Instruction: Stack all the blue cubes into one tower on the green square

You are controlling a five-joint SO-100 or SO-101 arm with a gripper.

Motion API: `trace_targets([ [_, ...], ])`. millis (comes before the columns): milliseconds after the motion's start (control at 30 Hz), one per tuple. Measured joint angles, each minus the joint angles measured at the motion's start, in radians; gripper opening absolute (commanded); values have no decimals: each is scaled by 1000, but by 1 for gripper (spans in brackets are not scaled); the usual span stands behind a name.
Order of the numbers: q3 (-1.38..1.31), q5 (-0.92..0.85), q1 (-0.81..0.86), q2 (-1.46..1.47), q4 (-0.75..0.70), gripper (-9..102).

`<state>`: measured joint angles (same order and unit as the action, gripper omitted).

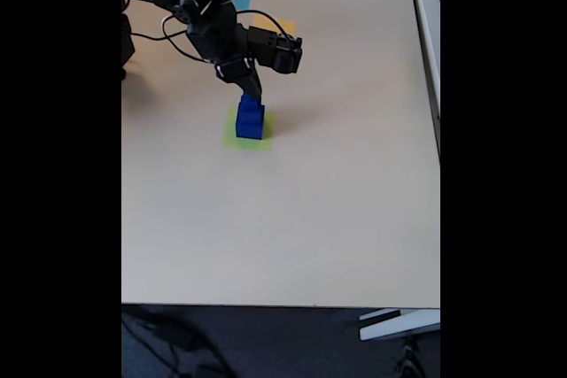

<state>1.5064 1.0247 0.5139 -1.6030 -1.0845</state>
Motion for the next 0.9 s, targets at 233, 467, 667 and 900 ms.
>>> trace_targets([
  [233, 0, -3, 11, 3, -2, 0],
  [467, 0, -3, 6, 8, -2, 0],
  [667, -5, -11, 9, 11, -2, 0],
  [900, -222, -78, 14, 117, -72, 0],
])
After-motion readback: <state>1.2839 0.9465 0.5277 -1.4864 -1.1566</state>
